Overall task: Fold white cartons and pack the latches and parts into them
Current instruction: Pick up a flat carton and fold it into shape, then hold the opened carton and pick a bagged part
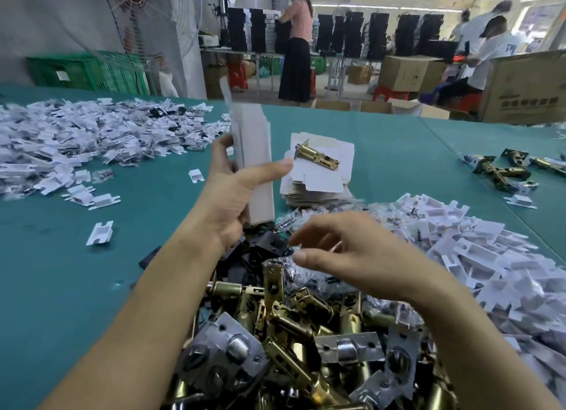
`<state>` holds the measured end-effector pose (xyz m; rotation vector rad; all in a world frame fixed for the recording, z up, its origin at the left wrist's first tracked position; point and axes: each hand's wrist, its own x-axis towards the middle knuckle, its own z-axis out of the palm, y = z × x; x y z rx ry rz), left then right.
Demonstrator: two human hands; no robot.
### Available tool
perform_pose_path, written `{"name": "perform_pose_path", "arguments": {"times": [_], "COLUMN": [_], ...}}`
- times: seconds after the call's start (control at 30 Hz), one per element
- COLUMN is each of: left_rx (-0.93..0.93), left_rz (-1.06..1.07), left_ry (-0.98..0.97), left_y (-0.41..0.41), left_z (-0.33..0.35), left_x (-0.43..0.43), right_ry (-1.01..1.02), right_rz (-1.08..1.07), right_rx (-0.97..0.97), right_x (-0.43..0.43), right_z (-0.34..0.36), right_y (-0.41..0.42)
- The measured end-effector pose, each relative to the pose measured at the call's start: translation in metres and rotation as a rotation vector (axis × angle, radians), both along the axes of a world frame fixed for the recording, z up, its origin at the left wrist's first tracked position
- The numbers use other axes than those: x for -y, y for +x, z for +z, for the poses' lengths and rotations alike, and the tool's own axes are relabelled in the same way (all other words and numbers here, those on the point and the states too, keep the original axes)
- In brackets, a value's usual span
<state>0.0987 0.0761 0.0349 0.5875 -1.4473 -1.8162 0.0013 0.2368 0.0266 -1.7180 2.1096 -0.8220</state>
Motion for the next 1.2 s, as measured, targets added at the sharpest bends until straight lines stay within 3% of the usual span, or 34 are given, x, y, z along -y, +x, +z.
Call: {"name": "perform_pose_path", "arguments": {"times": [0.23, 0.4, 0.53, 0.67, 0.8, 0.93, 1.1, 1.2], "left_rx": [0.100, 0.032, -0.034, -0.068, -0.073, -0.065, -0.051, -0.073], "left_rz": [0.185, 0.238, 0.308, 0.367, 0.367, 0.305, 0.281, 0.301], "left_ry": [-0.319, -0.276, -0.272, -0.256, -0.255, -0.279, -0.273, -0.272], "left_y": [-0.004, -0.003, -0.001, 0.000, -0.001, -0.002, -0.001, -0.002], "left_z": [-0.004, 0.000, 0.002, 0.002, 0.000, 0.002, 0.003, 0.000], "left_x": [0.009, 0.008, 0.012, 0.015, 0.016, 0.012, 0.015, 0.018], "right_ry": [0.273, 0.181, 0.047, 0.046, 0.162, 0.315, 0.564, 0.673], "right_rz": [0.070, 0.121, 0.022, 0.021, 0.117, 0.075, 0.111, 0.138], "right_rx": [-0.138, -0.008, 0.185, 0.277, 0.187, 0.341, 0.285, 0.137], "right_x": [0.025, 0.033, 0.025, 0.018, 0.015, 0.038, 0.075, 0.094], "right_z": [-0.003, -0.001, -0.014, -0.015, 0.000, 0.004, 0.007, 0.011], "right_y": [0.023, 0.025, 0.022, 0.015, 0.014, 0.016, 0.012, 0.009]}}
